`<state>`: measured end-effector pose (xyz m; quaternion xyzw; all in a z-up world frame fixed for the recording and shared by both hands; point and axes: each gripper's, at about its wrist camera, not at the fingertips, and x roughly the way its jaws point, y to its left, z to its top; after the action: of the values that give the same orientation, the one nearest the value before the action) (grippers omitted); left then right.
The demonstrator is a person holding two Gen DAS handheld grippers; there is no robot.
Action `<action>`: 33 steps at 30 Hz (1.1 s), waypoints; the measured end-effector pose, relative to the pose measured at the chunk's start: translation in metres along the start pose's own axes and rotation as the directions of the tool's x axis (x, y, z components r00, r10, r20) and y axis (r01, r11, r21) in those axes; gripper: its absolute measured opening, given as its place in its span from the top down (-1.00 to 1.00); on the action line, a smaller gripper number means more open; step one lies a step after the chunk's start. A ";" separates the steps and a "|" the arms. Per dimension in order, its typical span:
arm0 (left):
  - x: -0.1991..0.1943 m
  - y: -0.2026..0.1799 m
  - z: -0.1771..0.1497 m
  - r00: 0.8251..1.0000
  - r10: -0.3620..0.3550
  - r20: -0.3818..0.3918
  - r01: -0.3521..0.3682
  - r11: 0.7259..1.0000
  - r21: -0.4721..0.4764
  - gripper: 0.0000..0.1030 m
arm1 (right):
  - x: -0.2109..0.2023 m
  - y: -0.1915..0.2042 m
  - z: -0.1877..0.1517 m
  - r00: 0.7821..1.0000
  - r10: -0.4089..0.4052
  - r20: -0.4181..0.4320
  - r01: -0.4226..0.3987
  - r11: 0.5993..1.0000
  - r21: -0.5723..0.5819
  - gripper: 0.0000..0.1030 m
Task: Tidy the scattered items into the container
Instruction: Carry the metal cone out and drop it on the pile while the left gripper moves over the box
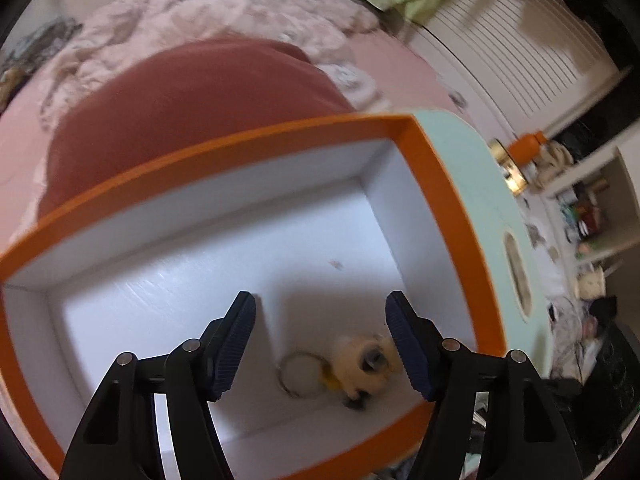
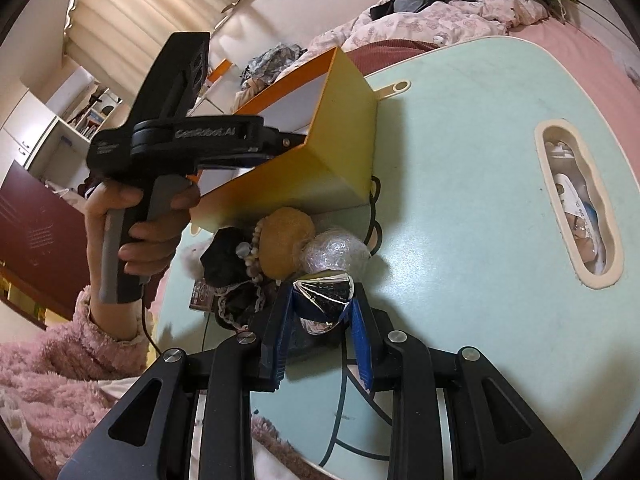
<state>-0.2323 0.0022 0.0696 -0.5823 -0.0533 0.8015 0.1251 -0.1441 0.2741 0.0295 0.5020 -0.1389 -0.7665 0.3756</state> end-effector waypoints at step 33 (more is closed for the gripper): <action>0.004 -0.009 -0.010 0.980 -0.058 -0.193 0.067 0.997 0.044 -0.39 | 0.005 0.003 -0.005 1.000 0.008 0.005 -0.008 1.000 -0.006 0.44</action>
<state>-0.2233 0.0113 0.0645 -0.6514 -0.0392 0.7386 0.1693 -0.1395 0.2694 0.0249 0.4983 -0.1396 -0.7668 0.3798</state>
